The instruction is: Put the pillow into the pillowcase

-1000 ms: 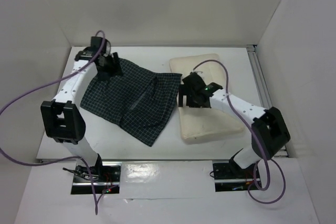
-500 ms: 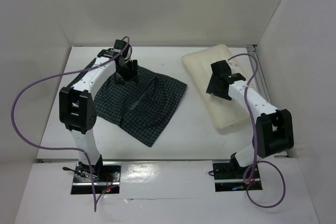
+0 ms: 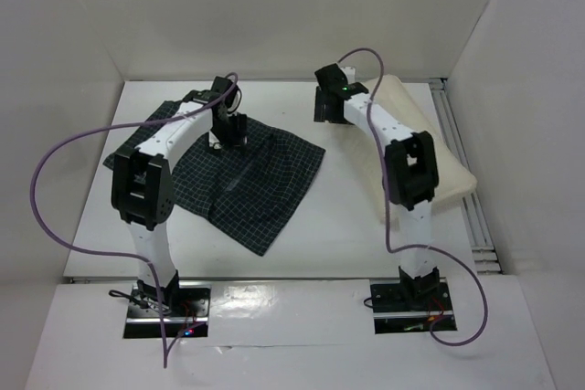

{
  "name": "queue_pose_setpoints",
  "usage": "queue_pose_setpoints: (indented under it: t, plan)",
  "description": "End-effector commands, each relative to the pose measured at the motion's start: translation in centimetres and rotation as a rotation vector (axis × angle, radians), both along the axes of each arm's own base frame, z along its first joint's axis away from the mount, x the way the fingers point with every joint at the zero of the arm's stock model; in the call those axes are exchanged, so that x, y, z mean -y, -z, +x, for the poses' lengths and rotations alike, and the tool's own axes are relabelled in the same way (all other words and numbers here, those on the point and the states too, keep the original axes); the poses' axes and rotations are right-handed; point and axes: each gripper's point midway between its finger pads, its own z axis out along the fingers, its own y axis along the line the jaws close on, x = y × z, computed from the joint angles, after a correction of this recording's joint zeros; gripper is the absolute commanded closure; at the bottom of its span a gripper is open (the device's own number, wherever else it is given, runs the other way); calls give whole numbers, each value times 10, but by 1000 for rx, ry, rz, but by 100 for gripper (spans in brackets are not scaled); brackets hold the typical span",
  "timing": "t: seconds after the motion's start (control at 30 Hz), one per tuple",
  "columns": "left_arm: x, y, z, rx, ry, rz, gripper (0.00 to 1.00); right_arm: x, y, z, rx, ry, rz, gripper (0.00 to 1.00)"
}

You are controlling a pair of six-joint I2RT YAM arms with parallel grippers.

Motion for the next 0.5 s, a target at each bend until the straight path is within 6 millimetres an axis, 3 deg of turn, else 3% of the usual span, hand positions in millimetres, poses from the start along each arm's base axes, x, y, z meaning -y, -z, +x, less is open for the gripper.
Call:
queue_pose_setpoints:
  t: [0.0, 0.07, 0.1, 0.13, 0.2, 0.23, 0.3, 0.33, 0.37, 0.4, 0.43, 0.47]
  plan:
    - [-2, -3, -5, -8, -3, 18, 22, 9, 16, 40, 2, 39, -143, 0]
    - [-2, -6, -5, -7, -11, 15, 22, 10, 24, 53, 3, 51, -180, 0]
    - [0, -6, -5, -9, -8, 7, 22, 8, 23, 61, 14, 45, -180, 12]
    - [0, -6, -5, -9, -8, 6, 22, 7, 37, 62, -8, 37, -195, 27]
    - [0, -9, -2, 1, -8, 3, 22, 1, 45, 57, -35, -6, -169, 75]
    - [0, -5, -2, -9, -8, 6, 22, 1, 29, 54, -14, -22, -156, 99]
    - [1, -5, 1, -6, -8, 6, 24, -8, 13, 50, 24, -102, -111, 100]
    - [2, -7, 3, 2, -8, 3, 24, -2, 28, 30, -18, -117, -124, 100]
    - [3, -1, 6, -9, -8, 6, 24, -3, -18, 28, 92, -131, -79, 100]
    - [4, -5, 13, 9, 2, 5, 24, -4, -29, 18, 116, -148, -49, 100]
    - [1, -4, 16, 2, -7, 7, 24, -2, -43, -10, 135, -180, -5, 100]
    - [2, -4, 18, -4, -7, 9, 24, -9, -57, -19, 182, -208, 29, 100]
